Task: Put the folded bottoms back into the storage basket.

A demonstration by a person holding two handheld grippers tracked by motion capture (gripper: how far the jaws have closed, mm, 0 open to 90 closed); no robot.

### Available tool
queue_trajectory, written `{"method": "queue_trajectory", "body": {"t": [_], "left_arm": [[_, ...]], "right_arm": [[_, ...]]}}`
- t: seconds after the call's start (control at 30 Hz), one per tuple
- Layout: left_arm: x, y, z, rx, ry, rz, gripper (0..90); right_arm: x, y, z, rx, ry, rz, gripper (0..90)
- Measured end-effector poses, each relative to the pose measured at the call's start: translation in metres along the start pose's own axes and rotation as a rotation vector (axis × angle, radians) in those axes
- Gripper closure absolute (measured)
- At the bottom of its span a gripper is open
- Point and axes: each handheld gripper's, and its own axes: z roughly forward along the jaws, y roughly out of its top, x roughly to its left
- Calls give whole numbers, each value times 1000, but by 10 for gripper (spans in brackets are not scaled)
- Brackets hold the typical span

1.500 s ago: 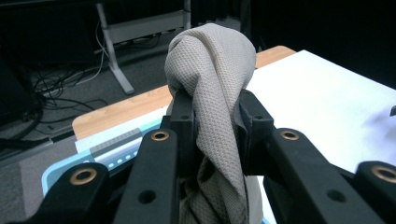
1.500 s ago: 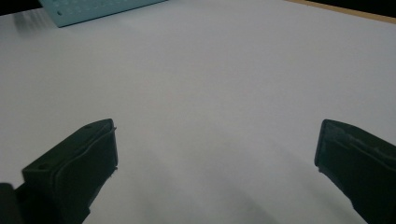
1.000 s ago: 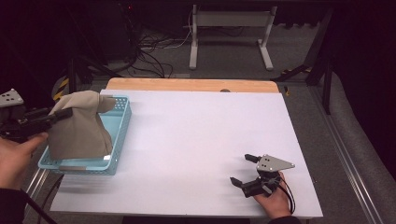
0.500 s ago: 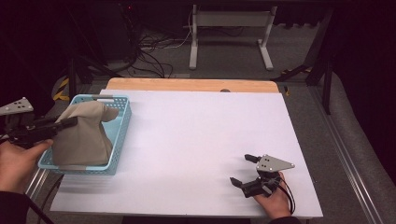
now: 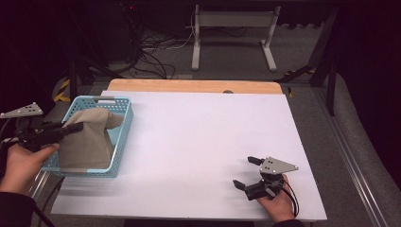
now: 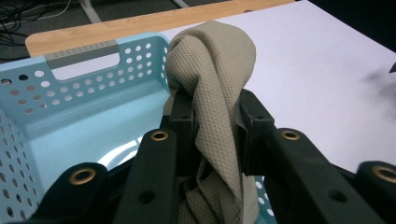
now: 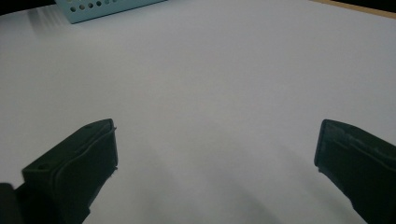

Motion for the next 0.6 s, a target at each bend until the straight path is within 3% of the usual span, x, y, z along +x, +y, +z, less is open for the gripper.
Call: {"method": "queue_trajectory", "body": {"t": [0.23,0.6], "left_arm": [[7,2,11,10,15,-10,720],[20,7,36,36,71,-19,715]], "right_arm": [[0,0,0,1,0,1,1],[0,0,0,0,1,-3,1]]}}
